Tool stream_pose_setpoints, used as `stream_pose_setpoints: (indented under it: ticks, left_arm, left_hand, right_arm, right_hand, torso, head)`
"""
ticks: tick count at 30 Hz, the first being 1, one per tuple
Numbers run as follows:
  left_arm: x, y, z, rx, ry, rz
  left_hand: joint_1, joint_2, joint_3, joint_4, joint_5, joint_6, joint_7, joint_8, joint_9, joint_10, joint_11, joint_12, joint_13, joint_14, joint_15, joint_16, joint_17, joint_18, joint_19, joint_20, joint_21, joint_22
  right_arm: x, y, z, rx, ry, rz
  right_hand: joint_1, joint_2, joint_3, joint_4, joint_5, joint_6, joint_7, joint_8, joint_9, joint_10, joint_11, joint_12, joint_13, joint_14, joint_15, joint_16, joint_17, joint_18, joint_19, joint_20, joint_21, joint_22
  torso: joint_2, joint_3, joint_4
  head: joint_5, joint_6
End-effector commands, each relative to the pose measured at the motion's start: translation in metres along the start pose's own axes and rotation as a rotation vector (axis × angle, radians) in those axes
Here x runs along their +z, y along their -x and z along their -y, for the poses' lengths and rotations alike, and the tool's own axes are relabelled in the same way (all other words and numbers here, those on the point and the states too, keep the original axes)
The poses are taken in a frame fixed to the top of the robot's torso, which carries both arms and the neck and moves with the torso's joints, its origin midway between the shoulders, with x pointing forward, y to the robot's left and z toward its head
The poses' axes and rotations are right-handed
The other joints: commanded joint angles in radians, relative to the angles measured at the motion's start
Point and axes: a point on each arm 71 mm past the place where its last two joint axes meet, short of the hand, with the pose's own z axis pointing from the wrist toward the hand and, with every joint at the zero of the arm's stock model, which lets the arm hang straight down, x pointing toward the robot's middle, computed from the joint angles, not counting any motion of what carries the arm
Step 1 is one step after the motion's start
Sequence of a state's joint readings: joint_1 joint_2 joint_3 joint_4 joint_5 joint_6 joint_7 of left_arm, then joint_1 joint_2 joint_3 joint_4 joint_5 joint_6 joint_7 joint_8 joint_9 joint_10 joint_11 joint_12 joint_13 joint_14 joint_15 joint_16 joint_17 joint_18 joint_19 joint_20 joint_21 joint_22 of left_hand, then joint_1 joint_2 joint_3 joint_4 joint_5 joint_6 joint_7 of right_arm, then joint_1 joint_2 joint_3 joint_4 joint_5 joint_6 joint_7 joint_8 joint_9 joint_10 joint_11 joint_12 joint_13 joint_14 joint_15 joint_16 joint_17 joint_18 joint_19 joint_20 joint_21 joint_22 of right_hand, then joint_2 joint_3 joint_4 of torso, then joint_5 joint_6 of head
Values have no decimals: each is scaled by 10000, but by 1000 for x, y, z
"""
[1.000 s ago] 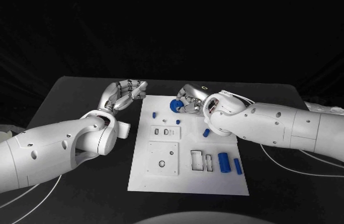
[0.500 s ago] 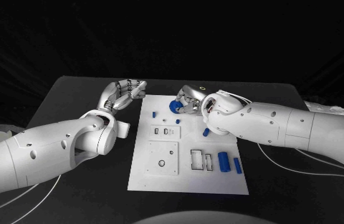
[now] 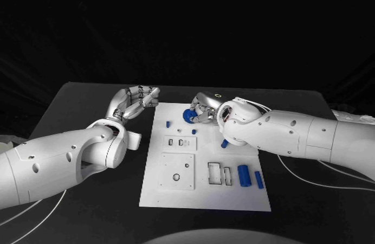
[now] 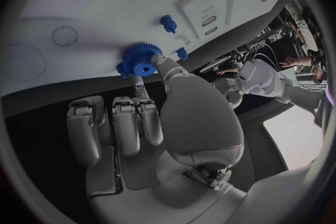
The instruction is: Assemble the parts on the task board
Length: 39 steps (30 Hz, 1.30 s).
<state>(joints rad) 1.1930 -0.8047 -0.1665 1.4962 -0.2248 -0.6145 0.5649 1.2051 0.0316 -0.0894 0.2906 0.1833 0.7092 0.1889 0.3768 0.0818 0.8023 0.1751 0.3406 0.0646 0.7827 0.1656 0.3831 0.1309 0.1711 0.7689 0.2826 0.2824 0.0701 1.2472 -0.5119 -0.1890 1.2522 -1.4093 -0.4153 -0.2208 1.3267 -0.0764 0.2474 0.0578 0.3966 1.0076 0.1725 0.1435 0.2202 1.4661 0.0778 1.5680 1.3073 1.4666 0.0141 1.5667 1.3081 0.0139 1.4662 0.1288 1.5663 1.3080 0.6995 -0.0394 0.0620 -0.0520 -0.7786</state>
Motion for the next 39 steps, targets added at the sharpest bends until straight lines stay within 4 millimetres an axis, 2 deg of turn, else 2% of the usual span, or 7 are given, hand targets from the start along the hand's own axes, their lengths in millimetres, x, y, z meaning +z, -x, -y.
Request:
stream_pose_setpoints:
  ticks: [1, 6, 12, 15, 18, 26, 39]
  left_arm:
    - [0, -2, 2, -4, -127, -64]
    - [0, -2, 2, -1, -125, -60]
    - [0, -2, 2, -5, -127, -66]
    - [0, -2, 2, -5, -127, -65]
    - [0, -1, 2, -5, -127, -64]
    - [0, -1, 2, -1, -120, -55]
    - [1, -1, 1, 6, -127, -67]
  left_hand:
    - [-8, 93, -71, 11, 35, 79, 332, -61, 12, 36, 48, -48, 0, -74, -27, 12, 16, 113, -74, -27, -32, -14]
    - [0, 107, -86, 11, 36, 87, 332, -72, 14, 39, 48, -48, 1, -78, -27, 18, 17, 114, -79, -25, -36, -13]
    - [0, 107, -86, 11, 36, 87, 332, -72, 14, 39, 48, -48, 1, -78, -27, 18, 17, 114, -79, -25, -36, -13]
    - [0, 107, -86, 11, 36, 87, 332, -72, 14, 39, 48, -48, 1, -78, -27, 18, 17, 114, -79, -25, -36, -13]
    - [0, 107, -86, 11, 36, 87, 332, -72, 14, 39, 48, -48, 1, -78, -27, 18, 17, 114, -79, -25, -36, -13]
    - [0, 107, -86, 11, 36, 87, 332, -72, 14, 39, 48, -48, 1, -78, -27, 18, 17, 114, -79, -25, -36, -13]
    - [0, 107, -86, 11, 36, 87, 332, -72, 14, 39, 48, -48, 1, -78, -27, 18, 17, 114, -79, -25, -36, -13]
  right_arm:
    - [0, -4, 1, -202, -91, -309]
    - [0, -5, 2, -217, -147, -394]
    - [-1, -6, 1, -220, -164, -465]
    - [-2, -5, 0, -188, -122, -391]
    - [-3, -4, 0, -108, 8, -180]
    - [-10, 4, -1, 277, 433, 667]
    - [-30, 30, 12, 2456, 498, 1815]
  right_hand:
    - [3, 75, 39, -12, -69, 344, -320, 57, 450, 1047, 19, 28, 2635, 1042, -7, 41, 2627, -139, 1046, -55, 45, 2628]
    - [-106, 14, 31, -32, -339, 26, -240, -209, 365, 1047, 99, 28, 2635, 1042, 50, 41, 2627, -139, 1046, -5, 45, 2628]
    - [-221, -116, 5, -98, -691, -1130, -261, -806, 79, 1047, 95, 28, 2635, 1042, 84, 41, 2627, -139, 1046, 53, 45, 2628]
    - [-257, -154, -39, -142, -768, -1697, -355, -818, -28, 1047, 13, 28, 2635, 1042, 34, 41, 2627, -139, 1046, 19, 45, 2628]
    - [-290, -168, -72, -150, -803, -1882, -387, -814, -56, 1047, -24, 28, 2635, 1042, 9, 41, 2627, -139, 1046, -5, 45, 2628]
    - [-386, -133, -135, -119, -865, -1645, -389, -629, 26, 1047, -35, 28, 2635, 1042, -23, 41, 2627, -139, 1046, -45, 45, 2628]
    - [-641, 93, -173, 90, -942, -444, -316, -114, 244, 1047, 26, 28, 2635, 1042, 21, 41, 2627, -139, 1046, -23, 45, 2628]
  torso:
    - [4, -1, -5]
    - [1, 2, -11]
    - [1, 8, -15]
    - [3, 7, -7]
    - [11, 9, -6]
    - [6, 4, -15]
    - [-12, 11, -4]
  head:
    - [0, -5]
    - [3, -10]
    - [3, 0]
    - [0, 18]
    - [5, 31]
    - [35, 45]
    - [29, 68]
